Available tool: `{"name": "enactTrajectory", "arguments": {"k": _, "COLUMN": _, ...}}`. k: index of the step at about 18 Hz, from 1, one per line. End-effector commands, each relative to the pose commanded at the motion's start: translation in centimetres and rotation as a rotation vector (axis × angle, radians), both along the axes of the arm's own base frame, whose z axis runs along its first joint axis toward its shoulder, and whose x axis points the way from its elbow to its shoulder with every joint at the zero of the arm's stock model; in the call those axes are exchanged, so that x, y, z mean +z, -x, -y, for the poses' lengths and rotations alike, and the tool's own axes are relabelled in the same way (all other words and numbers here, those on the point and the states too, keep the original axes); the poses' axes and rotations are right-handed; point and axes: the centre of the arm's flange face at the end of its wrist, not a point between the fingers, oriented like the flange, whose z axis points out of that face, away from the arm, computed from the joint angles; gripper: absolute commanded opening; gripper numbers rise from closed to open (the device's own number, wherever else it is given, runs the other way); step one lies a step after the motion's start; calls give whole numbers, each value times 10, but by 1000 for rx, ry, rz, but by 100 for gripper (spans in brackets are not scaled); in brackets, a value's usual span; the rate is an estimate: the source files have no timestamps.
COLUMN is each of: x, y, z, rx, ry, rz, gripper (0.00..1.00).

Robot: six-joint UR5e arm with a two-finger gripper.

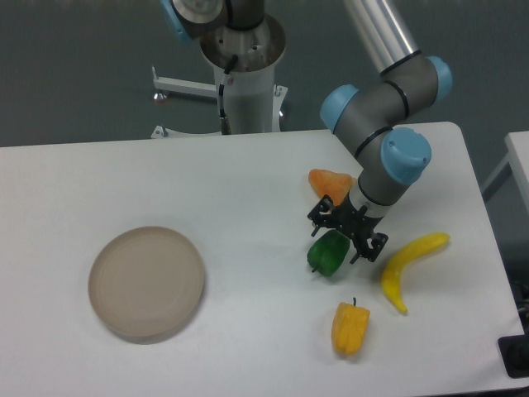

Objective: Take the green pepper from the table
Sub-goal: 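Lower the open gripper over the green bell pepper, then close the gripper around the green bell pepper, then lift the green bell pepper up off the table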

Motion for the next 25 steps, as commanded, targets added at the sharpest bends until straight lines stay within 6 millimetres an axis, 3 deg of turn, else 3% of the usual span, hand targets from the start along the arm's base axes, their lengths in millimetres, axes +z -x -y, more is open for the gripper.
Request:
{"name": "enactTrajectory", "arguments": {"k": 5, "x": 2, "y": 0, "z": 0, "rx": -3, "ry": -2, "rz": -5, "gripper": 51}}
{"name": "enactTrajectory", "arguments": {"k": 10, "x": 7, "y": 3, "z": 0, "rx": 0, "ry": -10, "rz": -9, "gripper": 36}}
{"name": "enactTrajectory", "arguments": {"k": 14, "x": 29, "y": 12, "z": 1, "rx": 9, "ry": -39, "rz": -31, "gripper": 36}}
{"name": "enactTrajectory", "arguments": {"k": 19, "x": 81, "y": 22, "z": -12, "rx": 13, "ry": -136, "rz": -61, "gripper": 36}}
{"name": "enactTrajectory", "arguments": {"k": 25, "x": 102, "y": 48, "z": -7, "rx": 46, "ry": -210, "rz": -44, "gripper": 36}}
